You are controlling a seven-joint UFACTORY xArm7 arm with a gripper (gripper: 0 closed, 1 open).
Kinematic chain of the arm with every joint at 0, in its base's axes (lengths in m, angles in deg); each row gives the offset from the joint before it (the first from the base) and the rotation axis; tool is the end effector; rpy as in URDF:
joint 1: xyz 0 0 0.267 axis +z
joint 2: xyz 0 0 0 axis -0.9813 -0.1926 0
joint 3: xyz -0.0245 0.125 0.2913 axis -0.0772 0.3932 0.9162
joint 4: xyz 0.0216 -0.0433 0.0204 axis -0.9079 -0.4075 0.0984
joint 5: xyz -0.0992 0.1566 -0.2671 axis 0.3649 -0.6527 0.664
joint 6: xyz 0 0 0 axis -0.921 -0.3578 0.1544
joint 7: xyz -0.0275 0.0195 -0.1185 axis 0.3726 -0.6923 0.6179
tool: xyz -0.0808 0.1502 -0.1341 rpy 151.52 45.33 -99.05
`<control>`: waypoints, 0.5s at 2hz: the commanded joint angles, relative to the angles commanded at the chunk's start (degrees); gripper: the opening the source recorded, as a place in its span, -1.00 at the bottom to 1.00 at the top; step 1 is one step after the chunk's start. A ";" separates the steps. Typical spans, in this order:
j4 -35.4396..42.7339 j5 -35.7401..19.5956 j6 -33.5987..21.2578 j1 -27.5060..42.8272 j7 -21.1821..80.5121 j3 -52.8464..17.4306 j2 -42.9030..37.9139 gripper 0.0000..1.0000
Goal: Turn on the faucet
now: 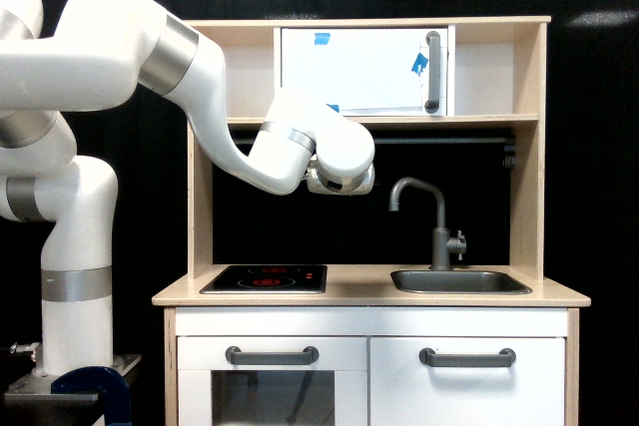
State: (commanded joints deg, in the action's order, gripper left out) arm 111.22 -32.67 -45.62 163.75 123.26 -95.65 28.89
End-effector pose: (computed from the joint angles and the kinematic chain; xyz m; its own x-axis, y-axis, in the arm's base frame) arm 0.3687 0.2052 0.2951 0.0247 0.1892 0.9816 0.9995 0.0148 -0.0280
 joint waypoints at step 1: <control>-1.60 -1.78 9.45 7.76 -0.11 0.56 2.44 1.00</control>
State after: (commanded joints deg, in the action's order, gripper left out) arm 109.61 -34.45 -36.17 171.51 123.15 -95.09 31.33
